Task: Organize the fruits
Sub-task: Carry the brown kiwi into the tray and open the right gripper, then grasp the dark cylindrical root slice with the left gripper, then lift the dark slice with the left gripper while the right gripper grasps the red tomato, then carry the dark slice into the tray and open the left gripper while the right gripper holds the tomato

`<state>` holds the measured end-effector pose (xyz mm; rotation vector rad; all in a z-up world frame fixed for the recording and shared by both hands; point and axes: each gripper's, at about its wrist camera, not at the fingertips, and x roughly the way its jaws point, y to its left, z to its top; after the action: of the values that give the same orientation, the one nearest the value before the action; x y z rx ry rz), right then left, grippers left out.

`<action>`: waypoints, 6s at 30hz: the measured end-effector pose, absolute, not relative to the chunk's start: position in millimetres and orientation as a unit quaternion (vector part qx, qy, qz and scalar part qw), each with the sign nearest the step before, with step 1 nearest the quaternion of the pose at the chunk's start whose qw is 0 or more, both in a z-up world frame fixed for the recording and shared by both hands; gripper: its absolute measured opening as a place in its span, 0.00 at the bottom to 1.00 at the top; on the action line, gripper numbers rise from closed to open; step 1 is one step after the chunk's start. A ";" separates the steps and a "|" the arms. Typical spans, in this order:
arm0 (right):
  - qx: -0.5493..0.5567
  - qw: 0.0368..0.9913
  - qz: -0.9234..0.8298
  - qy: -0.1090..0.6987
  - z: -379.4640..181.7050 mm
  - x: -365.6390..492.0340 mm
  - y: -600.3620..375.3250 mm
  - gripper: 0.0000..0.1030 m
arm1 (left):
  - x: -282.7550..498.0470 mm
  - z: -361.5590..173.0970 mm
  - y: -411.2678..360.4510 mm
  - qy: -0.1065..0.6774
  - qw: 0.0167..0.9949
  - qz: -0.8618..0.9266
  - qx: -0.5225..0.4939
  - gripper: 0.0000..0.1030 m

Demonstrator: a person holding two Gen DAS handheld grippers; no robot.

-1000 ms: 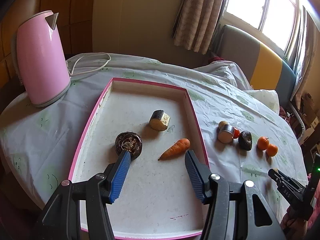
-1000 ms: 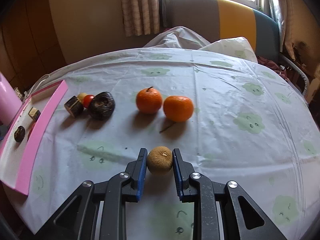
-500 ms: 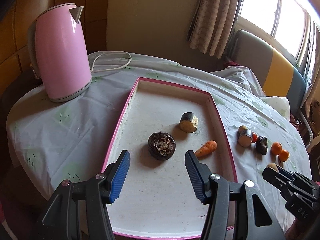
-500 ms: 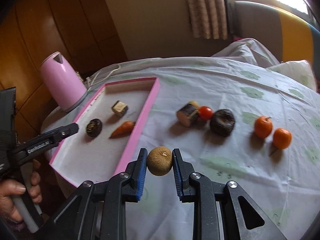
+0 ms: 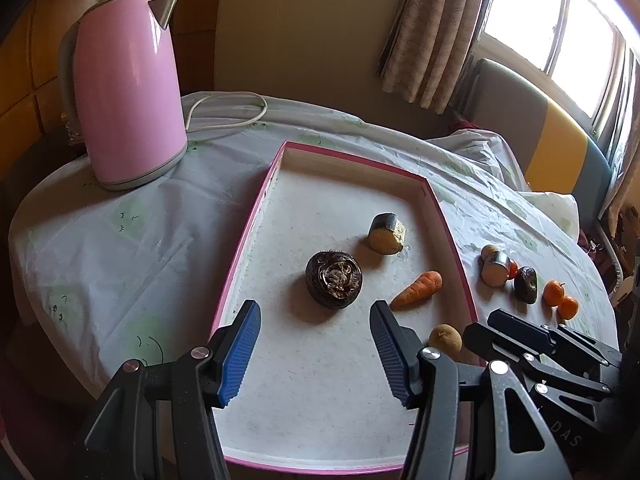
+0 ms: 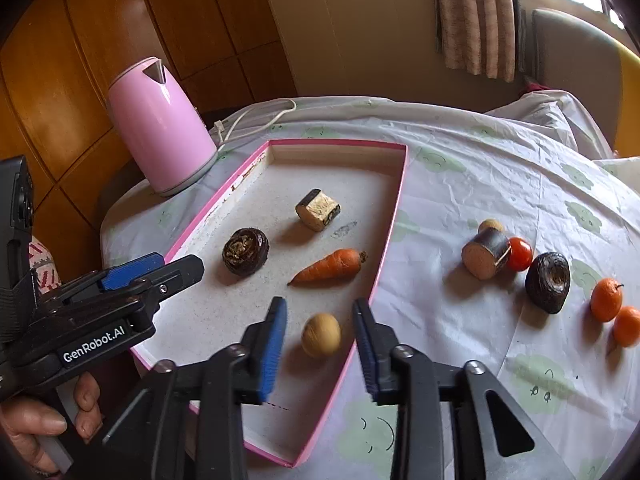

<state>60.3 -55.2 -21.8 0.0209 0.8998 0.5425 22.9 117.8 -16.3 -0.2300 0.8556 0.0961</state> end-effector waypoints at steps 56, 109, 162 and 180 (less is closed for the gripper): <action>0.081 0.906 0.004 0.416 -57.6 31.8 -225.4 0.59 | 110.8 -16.8 -50.3 0.462 0.871 -0.164 0.027 0.43; -0.109 0.862 0.250 0.428 -15.4 154.1 -156.4 0.42 | 30.2 -62.2 -81.4 0.411 0.883 -0.219 0.051 0.39; 0.022 0.891 0.071 0.448 -64.9 45.0 -230.9 0.25 | 41.0 -5.9 5.4 0.402 0.907 -0.121 -0.037 0.39; 0.021 0.895 0.065 0.442 -65.0 42.9 -229.6 0.25 | 66.3 -28.2 72.7 0.444 0.893 -0.004 -0.081 0.45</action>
<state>42.9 -229.6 -65.0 0.0445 0.9160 0.1350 66.3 72.7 -28.2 -0.1681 0.9204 -0.0083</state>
